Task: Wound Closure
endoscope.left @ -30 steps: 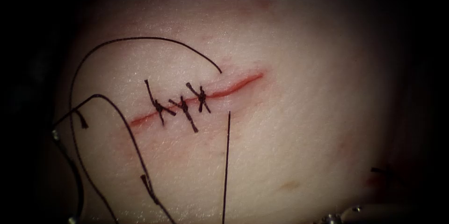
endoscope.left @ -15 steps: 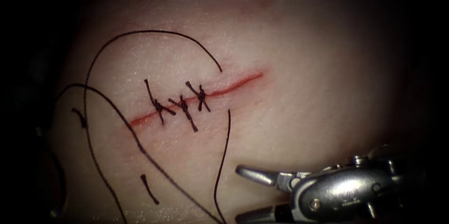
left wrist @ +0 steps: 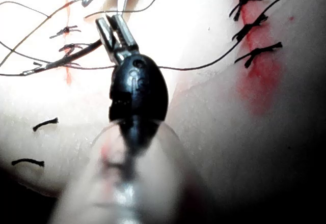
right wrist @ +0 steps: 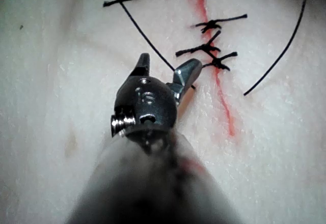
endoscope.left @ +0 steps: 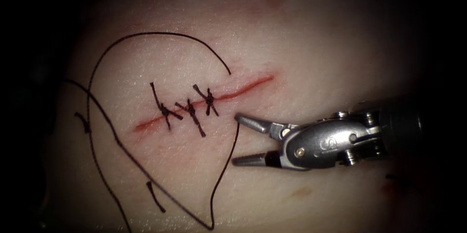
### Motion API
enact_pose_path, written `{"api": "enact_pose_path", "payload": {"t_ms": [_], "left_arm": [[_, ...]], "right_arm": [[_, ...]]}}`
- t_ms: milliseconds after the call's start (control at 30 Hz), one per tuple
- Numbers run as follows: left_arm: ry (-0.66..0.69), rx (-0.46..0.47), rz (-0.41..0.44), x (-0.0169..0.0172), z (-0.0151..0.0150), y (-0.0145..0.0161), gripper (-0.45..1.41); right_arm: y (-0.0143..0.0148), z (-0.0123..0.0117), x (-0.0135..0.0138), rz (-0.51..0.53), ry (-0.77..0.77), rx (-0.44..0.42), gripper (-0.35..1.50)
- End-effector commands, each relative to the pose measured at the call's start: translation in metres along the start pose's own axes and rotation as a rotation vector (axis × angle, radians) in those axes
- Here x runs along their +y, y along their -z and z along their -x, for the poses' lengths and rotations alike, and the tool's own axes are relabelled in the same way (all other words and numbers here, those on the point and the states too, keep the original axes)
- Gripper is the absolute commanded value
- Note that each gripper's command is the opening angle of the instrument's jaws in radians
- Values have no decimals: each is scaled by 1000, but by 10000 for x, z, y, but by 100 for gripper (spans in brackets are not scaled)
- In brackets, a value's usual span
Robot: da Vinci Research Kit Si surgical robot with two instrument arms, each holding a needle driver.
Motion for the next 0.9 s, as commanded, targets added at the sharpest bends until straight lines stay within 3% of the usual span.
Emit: {"api": "enact_pose_path", "payload": {"t_ms": [33, 233, 267, 300, 333, 600, 700, 900], "left_arm": [[1, 1, 2, 4, 5, -5, -45], [3, 2, 7, 0, 5, -2, -45], [3, 2, 7, 0, 5, -2, -45], [3, 2, 6, 1, 5, -2, -45], [2, 2, 6, 1, 5, -2, -45], [-1, 10, 6, 7, 5, -9, -45], [-4, 14, 4, 12, 5, -12, -45], [-8, 23, 2, 18, 8, -16, -45]], "right_arm": [[-13, 13, -5, -4, 5, -12, 125], [-19, 32, -9, 3, 17, -24, 116], [-16, 31, -10, -1, 19, -20, 49], [-13, 30, -12, -4, 20, -22, -1], [-10, 28, -12, -13, 20, -20, -35], [26, 0, -7, 7, 25, 2, -35], [37, -14, -20, -4, 31, 13, -35], [70, -51, -73, -131, 82, 32, -35]]}}
